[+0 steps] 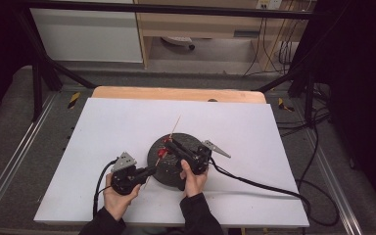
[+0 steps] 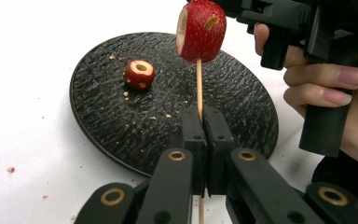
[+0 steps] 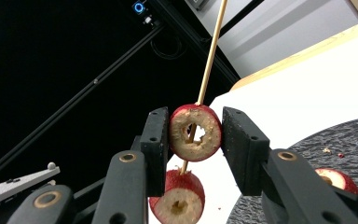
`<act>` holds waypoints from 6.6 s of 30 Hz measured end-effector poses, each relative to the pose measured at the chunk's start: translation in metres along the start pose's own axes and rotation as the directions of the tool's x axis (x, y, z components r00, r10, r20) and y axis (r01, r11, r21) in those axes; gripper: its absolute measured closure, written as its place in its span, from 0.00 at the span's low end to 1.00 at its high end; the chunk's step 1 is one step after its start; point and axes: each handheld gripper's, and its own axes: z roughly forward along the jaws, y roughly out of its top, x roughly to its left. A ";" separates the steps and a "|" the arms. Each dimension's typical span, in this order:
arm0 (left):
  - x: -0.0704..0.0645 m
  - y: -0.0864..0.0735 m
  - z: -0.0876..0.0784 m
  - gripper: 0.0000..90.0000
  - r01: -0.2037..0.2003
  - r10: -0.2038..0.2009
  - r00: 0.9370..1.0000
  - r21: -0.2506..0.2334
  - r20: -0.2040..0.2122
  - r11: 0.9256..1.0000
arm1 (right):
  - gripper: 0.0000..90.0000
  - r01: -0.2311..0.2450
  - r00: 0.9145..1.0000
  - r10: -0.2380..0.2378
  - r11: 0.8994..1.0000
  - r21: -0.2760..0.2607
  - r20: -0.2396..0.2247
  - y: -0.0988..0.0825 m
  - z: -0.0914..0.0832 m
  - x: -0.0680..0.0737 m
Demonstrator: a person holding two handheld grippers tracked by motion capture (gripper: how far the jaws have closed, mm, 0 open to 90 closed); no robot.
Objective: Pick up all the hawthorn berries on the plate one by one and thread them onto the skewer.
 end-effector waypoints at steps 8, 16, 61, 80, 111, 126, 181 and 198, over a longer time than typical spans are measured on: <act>0.003 -0.002 -0.001 0.98 -0.003 0.003 1.000 0.011 -0.001 1.000 | 0.68 0.016 1.000 -0.016 1.000 0.024 0.011 0.000 0.000 0.000; 0.015 -0.012 -0.015 0.98 -0.011 0.012 1.000 0.027 -0.023 1.000 | 0.49 0.118 0.991 -0.125 0.986 0.115 0.051 0.013 -0.012 0.003; 0.045 -0.038 -0.050 0.98 -0.089 0.098 0.993 0.140 -0.064 0.986 | 0.09 0.371 0.792 -0.610 0.452 0.811 -0.022 0.055 0.030 0.004; 0.049 -0.038 -0.051 0.98 -0.085 0.097 0.992 0.140 -0.078 0.987 | 0.37 0.362 0.770 -0.634 0.338 0.869 -0.074 0.056 0.081 -0.005; 0.048 -0.038 -0.050 0.98 -0.085 0.096 0.993 0.143 -0.074 0.986 | 0.69 0.290 0.811 -0.579 0.280 0.915 -0.080 0.052 0.107 -0.028; 0.047 -0.038 -0.050 0.98 -0.085 0.096 0.993 0.141 -0.075 0.986 | 0.70 0.264 0.825 -0.562 0.300 0.917 -0.054 0.059 0.104 -0.020; 0.029 -0.035 -0.049 0.98 -0.100 0.106 0.993 0.098 -0.059 0.990 | 0.70 0.192 0.973 -0.227 0.908 0.373 0.050 0.046 -0.001 0.002; 0.022 -0.034 -0.047 0.98 -0.092 0.096 0.994 0.069 -0.053 0.993 | 0.70 0.141 0.987 -0.148 0.983 0.121 0.056 0.040 -0.004 0.005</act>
